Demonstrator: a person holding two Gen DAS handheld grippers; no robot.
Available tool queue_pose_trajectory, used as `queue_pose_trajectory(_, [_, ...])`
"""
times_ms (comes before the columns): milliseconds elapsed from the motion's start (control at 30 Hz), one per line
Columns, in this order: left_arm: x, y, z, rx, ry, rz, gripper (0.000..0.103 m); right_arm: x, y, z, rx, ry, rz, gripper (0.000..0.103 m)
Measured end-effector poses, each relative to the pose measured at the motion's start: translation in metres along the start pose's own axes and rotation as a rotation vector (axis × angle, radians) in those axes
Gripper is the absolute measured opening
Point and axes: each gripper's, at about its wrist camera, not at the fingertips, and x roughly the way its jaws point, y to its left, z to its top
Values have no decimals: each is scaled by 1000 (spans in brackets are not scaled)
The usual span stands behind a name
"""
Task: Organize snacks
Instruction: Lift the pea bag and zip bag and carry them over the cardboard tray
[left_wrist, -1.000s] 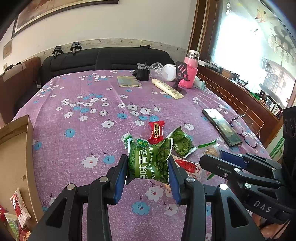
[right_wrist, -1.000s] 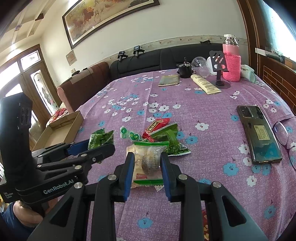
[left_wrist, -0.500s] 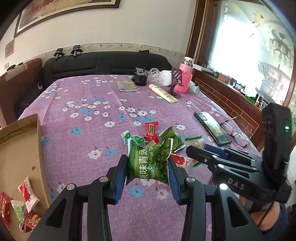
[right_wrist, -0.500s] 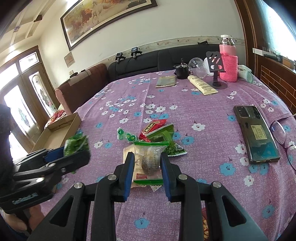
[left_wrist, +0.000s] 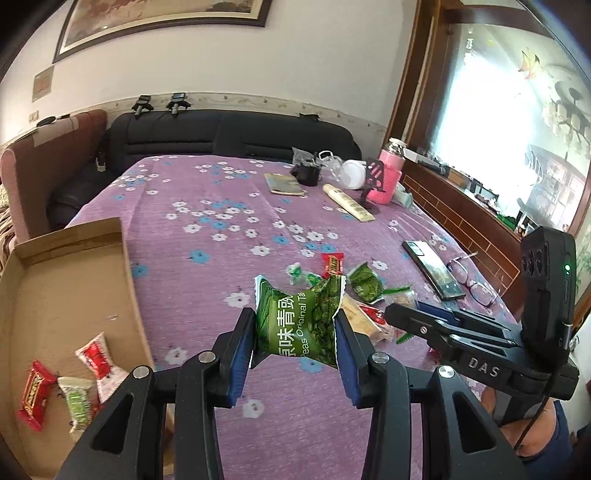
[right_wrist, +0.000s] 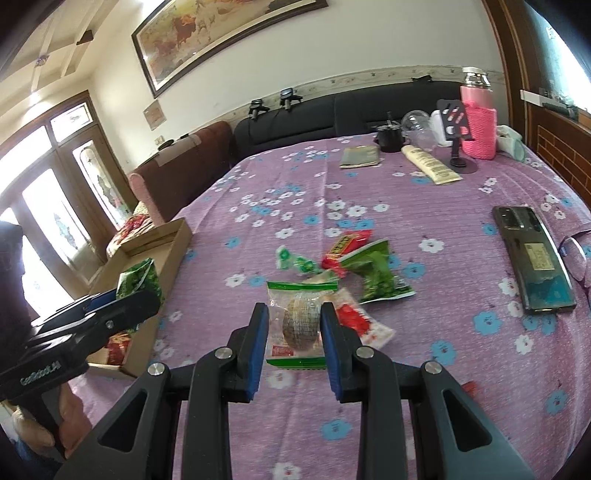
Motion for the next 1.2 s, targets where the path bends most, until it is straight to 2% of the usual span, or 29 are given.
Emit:
queue_pose_trajectory(700, [-39,88,-11,-160,-63,106,44,17,90,0,-128,64,132,28])
queue_pose_trajectory(1200, [-54,178,-41,-327,-56,245,44,50,162,-12,-235,156,248,28])
